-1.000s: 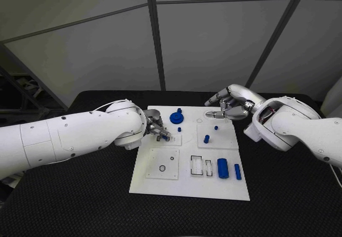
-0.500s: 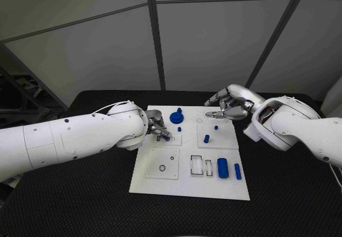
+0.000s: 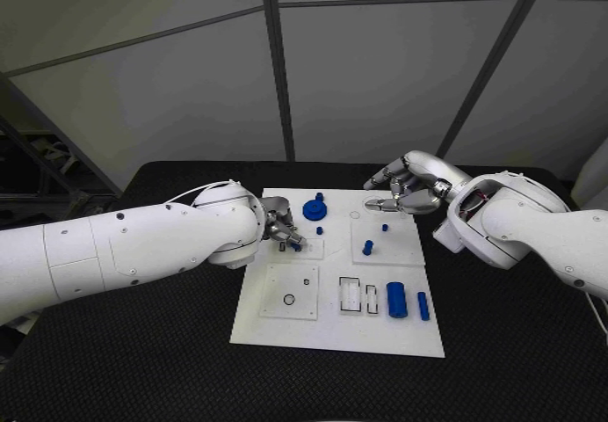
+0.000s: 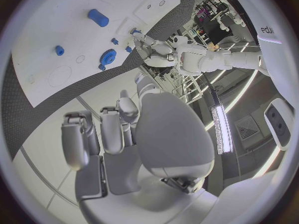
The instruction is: Assemble the parts on the task board
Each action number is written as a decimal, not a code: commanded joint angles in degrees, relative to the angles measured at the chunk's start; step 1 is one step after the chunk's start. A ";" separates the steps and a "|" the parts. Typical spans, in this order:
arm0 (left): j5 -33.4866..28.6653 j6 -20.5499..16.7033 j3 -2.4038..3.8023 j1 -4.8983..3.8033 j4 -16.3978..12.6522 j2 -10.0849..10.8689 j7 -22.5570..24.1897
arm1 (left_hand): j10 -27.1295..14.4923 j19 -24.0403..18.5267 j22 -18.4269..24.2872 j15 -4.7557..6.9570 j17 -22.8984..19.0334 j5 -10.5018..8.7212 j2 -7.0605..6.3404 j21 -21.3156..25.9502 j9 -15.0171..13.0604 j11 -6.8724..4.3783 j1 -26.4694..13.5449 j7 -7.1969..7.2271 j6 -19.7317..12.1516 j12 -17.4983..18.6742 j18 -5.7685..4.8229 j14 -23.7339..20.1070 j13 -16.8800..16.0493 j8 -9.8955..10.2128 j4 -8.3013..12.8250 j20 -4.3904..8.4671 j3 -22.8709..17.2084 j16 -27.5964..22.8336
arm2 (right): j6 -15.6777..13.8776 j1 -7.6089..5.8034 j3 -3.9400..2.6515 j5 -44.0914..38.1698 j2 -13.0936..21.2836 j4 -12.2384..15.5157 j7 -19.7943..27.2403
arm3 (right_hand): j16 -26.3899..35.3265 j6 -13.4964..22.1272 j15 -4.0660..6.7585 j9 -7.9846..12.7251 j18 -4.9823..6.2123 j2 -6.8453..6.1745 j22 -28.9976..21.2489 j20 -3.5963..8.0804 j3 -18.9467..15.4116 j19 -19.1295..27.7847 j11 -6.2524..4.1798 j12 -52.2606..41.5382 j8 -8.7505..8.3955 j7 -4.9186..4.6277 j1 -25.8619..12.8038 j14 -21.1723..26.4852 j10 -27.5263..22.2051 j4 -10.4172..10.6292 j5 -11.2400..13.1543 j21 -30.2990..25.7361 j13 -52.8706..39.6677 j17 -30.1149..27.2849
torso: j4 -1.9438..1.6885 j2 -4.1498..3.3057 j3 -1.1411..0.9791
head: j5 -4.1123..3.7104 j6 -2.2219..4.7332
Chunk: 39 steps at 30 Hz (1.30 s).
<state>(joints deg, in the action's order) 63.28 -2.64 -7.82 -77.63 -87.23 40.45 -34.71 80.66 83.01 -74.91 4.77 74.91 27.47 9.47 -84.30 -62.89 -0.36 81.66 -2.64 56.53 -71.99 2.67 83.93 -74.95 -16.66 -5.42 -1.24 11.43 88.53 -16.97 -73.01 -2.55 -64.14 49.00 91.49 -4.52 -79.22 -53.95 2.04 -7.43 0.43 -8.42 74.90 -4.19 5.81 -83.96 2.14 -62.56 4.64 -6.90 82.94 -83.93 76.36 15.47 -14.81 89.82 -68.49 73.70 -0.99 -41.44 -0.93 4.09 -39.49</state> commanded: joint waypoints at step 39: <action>0.86 4.82 -0.01 -0.01 1.92 -1.66 -1.33 | 2.25 0.48 -4.31 0.47 13.64 0.69 1.00 -0.30 -0.80 -1.61 -0.11 0.69 1.25 0.22 -0.15 5.64 -6.49 0.56 7.06 -0.01 -8.29 0.08 | 0.56 -0.11 -0.04 -0.28 0.00 0.10 -0.07 | 0.30 -0.39 0.41 0.05 -0.28 -0.28 14.60 0.28 0.25 -5.72 -0.22 -0.04 -0.39 0.06 0.31 -2.30 0.00 0.09 -0.25 -0.25 0.06 0.03 | -0.04 -0.02 -0.01 | -0.07 -0.58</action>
<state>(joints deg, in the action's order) 63.74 0.39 -7.66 -77.85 -85.54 38.96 -35.19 80.82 83.00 -74.91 4.80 74.91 27.91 9.84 -84.30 -63.71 -0.20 81.28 -2.42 56.76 -71.42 2.67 83.95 -74.98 -16.06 -5.92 -1.24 10.93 88.53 -16.63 -73.01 -2.55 -64.22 49.01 91.50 -4.74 -79.22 -53.95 2.04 -7.43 0.43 -8.42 74.94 -4.19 5.81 -83.96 2.14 -62.56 4.64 -6.90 82.93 -83.93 76.36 15.47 -14.81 89.82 -68.50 73.70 -0.99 -41.48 -0.93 4.00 -40.05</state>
